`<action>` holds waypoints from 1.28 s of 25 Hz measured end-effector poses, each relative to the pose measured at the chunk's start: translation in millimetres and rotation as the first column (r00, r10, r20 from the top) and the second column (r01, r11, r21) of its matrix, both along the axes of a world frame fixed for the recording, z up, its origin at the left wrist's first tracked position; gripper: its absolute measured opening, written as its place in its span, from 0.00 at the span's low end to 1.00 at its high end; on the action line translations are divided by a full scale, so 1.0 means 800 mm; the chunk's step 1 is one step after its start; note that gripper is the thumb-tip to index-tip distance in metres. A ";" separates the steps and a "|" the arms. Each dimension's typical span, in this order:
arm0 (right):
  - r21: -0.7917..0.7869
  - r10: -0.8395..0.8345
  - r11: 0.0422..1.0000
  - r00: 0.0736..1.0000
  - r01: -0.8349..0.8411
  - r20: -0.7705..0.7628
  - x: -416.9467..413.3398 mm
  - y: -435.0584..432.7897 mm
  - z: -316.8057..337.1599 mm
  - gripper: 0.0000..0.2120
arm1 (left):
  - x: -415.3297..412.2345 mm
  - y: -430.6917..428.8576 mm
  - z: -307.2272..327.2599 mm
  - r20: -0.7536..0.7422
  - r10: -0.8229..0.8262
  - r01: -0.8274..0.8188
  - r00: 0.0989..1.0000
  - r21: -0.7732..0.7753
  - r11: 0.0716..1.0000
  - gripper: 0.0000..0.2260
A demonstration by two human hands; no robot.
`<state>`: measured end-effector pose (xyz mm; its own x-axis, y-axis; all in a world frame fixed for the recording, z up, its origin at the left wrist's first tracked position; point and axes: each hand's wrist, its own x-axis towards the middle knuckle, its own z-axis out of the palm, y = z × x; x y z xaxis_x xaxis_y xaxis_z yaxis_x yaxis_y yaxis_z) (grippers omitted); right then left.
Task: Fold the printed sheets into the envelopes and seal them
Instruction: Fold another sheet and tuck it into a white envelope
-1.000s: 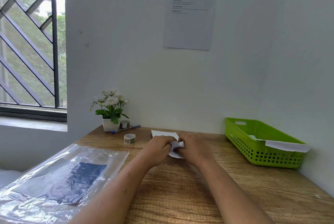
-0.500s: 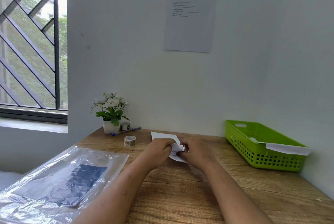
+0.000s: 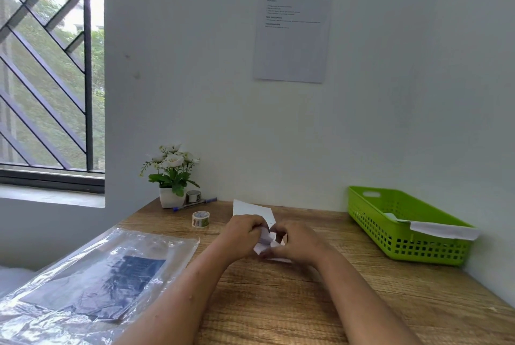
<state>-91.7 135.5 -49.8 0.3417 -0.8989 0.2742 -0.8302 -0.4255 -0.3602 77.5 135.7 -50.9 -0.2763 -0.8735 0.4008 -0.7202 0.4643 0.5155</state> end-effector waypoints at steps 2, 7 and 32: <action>0.052 0.026 0.998 1.000 -0.026 -0.014 0.002 0.001 0.000 0.29 | 0.002 0.000 -0.001 0.018 -0.010 0.009 1.000 0.022 1.000 0.16; 0.057 0.034 0.998 0.999 -0.034 0.006 0.000 -0.005 -0.005 0.21 | 0.002 0.000 0.000 0.011 0.000 -0.001 1.000 0.059 0.998 0.10; 0.172 0.084 0.980 0.994 -0.096 0.075 0.001 -0.003 -0.001 0.06 | 0.007 -0.014 -0.011 0.264 0.003 -0.056 0.964 0.191 0.980 0.12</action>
